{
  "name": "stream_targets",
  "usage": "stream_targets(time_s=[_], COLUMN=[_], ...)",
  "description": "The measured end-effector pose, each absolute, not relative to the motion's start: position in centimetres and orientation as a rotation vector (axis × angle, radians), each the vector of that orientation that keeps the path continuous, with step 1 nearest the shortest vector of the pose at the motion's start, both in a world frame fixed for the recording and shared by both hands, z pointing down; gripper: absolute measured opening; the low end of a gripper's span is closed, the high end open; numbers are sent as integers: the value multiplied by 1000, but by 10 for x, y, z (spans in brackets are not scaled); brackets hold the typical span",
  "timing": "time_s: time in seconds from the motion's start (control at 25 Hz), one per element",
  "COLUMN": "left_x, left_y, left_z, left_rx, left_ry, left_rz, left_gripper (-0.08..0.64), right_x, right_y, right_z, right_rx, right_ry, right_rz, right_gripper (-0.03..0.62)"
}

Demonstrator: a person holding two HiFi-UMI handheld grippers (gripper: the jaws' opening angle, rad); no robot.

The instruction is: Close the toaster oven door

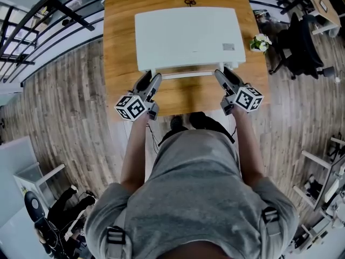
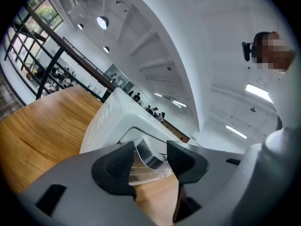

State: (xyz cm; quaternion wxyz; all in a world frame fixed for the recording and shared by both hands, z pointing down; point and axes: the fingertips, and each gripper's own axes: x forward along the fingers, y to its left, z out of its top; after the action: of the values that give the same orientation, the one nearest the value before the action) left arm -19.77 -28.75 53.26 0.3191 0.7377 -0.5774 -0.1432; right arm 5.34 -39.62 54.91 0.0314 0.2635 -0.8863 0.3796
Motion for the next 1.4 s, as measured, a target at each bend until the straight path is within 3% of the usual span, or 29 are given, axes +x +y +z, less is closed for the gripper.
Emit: stream_targets(time_s=[0.32, 0.52, 0.64, 0.76, 0.88, 0.96, 1.4], left_x=[-203, -201, -201, -199, -188, -181, -188], left_y=[-266, -242, -231, -220, -209, -202, -182], left_z=[523, 525, 525, 522, 518, 516, 521], left_rx=[1995, 2029, 2065, 2122, 2204, 2241, 2256], left_ry=[-1610, -1656, -1689, -1720, -1647, -1596, -1676], left_rz=[-273, -138, -36, 66, 87, 73, 234], left_gripper=[221, 219, 207, 148, 43, 26, 23], right_x=[62, 55, 54, 50, 46, 47, 46], right_y=[-366, -337, -325, -310, -297, -291, -265], right_z=[557, 553, 554, 557, 560, 560, 560], right_rx=[823, 786, 835, 838, 835, 856, 911], right_ry=[-2706, -2728, -2682, -2597, -2562, -2551, -2529], right_rz=[1051, 900, 579, 264, 181, 171, 136], right_gripper=[226, 153, 75, 6, 5, 5, 5])
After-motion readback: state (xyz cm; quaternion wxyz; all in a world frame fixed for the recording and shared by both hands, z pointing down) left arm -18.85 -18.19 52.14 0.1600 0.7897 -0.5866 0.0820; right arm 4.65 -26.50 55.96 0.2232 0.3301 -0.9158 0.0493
